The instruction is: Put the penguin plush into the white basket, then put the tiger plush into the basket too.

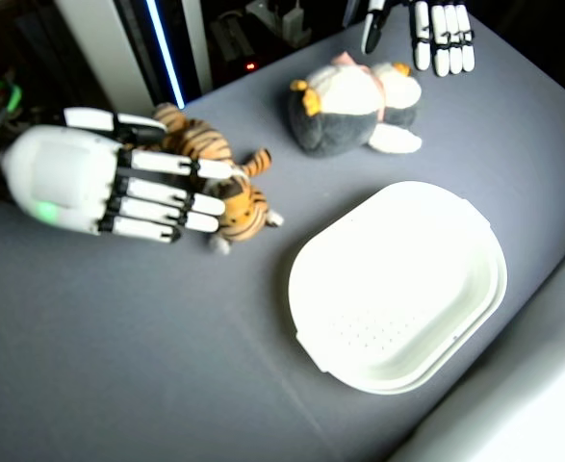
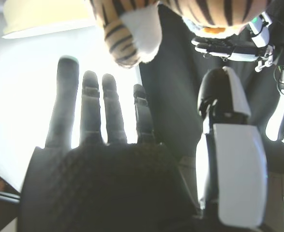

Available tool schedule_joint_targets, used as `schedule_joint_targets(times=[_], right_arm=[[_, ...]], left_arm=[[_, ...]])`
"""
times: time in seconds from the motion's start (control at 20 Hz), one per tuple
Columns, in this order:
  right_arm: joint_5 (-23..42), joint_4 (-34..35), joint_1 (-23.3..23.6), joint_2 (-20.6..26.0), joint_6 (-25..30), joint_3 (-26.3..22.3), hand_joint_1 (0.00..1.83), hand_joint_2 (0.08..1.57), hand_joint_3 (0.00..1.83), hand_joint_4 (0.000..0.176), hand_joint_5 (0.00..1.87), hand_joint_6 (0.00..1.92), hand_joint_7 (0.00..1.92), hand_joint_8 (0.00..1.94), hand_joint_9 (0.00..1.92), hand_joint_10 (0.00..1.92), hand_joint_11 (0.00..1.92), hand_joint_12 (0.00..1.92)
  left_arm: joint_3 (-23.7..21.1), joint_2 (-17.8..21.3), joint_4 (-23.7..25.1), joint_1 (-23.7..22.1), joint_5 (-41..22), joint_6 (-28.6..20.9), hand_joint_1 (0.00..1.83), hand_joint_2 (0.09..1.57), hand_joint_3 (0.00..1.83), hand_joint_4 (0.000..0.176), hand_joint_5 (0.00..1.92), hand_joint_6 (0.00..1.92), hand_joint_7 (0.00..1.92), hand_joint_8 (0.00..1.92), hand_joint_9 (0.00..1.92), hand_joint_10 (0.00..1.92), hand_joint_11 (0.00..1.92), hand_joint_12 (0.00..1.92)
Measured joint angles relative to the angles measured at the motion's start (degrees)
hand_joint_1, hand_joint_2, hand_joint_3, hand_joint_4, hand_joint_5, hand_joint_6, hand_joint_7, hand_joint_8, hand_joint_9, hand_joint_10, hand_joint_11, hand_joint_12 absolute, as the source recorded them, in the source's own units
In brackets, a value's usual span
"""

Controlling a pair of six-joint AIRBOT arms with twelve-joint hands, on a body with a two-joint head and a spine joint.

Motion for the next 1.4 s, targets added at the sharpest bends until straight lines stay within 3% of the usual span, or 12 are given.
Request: schedule_joint_targets(times=[0.25,0.35,0.6,0.7,0.75,0.85,1.05,1.15,1.2,1.25,1.35,1.4], right_arm=[[0.0,-0.3,0.5,-0.1,0.0,0.3,0.83,1.17,0.0,0.079,0.42,0.0,0.39,0.0,0.34,0.0,0.31,0.08],[-0.5,-0.6,1.1,-0.6,0.0,0.6,0.86,1.17,0.0,0.065,0.44,0.01,0.4,0.0,0.36,0.0,0.33,0.08],[-0.7,-1.4,1.2,-0.6,0.6,0.9,0.85,1.17,0.0,0.09,0.44,0.01,0.41,0.01,0.37,0.01,0.35,0.08],[-0.9,-1.3,1.2,-0.6,0.7,0.9,0.85,1.17,0.0,0.091,0.44,0.01,0.42,0.01,0.39,0.01,0.36,0.09],[-0.9,-1.4,1.2,-0.6,0.8,0.9,0.86,1.17,0.0,0.081,0.45,0.01,0.43,0.01,0.39,0.01,0.36,0.09],[-0.9,-1.4,1.2,-0.6,0.9,0.9,0.84,1.18,0.0,0.078,0.45,0.0,0.42,0.0,0.38,0.01,0.34,0.08],[-0.9,-1.4,1.0,-0.6,1.3,0.9,0.77,1.2,0.01,0.042,0.46,0.0,0.43,0.0,0.4,0.01,0.38,0.1],[-0.8,-1.4,1.0,-0.6,1.3,0.9,0.81,1.21,0.01,0.03,0.46,0.0,0.43,0.0,0.4,0.0,0.38,0.09],[-0.9,-1.3,1.0,-0.6,1.3,0.9,0.83,1.22,0.01,0.035,0.46,0.0,0.43,0.0,0.39,0.0,0.35,0.07],[-0.9,-1.2,1.0,-0.6,1.3,0.9,0.83,1.23,0.01,0.033,0.46,0.0,0.44,0.0,0.4,0.0,0.36,0.07],[-0.8,-1.1,1.0,-0.7,1.3,0.9,0.81,1.24,0.01,0.036,0.46,0.0,0.44,0.0,0.41,0.01,0.37,0.07],[-0.8,-1.1,1.0,-0.7,1.3,0.9,0.79,1.24,0.01,0.026,0.46,0.0,0.45,0.01,0.42,0.01,0.39,0.07]], left_arm=[[1.3,-0.1,1.3,-2.7,2.8,1.0,0.77,0.82,0.0,0.144,0.1,0.0,0.08,0.0,0.08,0.0,0.0,0.19],[3.4,-1.6,2.2,-7.8,8.1,3.5,0.78,0.78,0.0,0.172,0.09,0.0,0.07,0.0,0.1,0.0,0.0,0.38],[8.4,-6.5,6.7,-16.2,23.5,6.0,0.89,0.78,0.01,0.176,0.06,0.01,0.12,0.01,0.27,0.01,0.0,0.97],[9.3,-7.6,7.0,-17.0,27.7,6.1,1.0,0.93,0.01,0.09,0.38,0.01,0.48,0.03,0.52,0.05,0.17,1.08],[9.3,-7.6,7.0,-17.0,27.9,6.1,1.29,1.03,0.01,0.0,0.81,0.05,0.95,0.68,0.86,0.18,0.47,1.1],[9.2,-7.5,6.8,-17.2,26.6,6.0,1.27,1.03,0.0,0.0,1.2,0.44,1.15,0.81,1.12,0.45,0.72,1.34],[6.9,-4.1,8.3,-17.1,20.9,4.5,1.27,1.11,0.0,0.0,1.13,0.48,0.94,1.31,0.96,1.35,0.9,1.75],[6.7,-3.0,8.4,-17.7,15.9,3.3,1.29,1.07,0.0,0.0,1.17,0.43,1.06,1.11,0.99,1.12,0.88,1.58],[7.0,-2.9,8.4,-18.6,14.9,3.1,1.37,1.06,0.0,0.0,1.08,0.68,1.17,0.69,0.96,1.18,0.77,1.45],[7.6,-2.9,8.3,-19.7,13.9,3.1,1.29,1.05,0.0,0.0,1.14,0.6,1.14,0.83,0.91,0.94,0.61,1.44],[10.7,-4.7,7.3,-24.2,12.4,3.1,1.29,1.1,0.0,0.0,1.12,0.52,0.98,1.19,0.86,1.06,0.64,1.45],[12.9,-6.8,6.2,-27.1,12.9,3.1,1.37,1.06,0.0,0.0,1.06,0.76,1.1,0.81,0.97,1.04,0.66,1.21]])
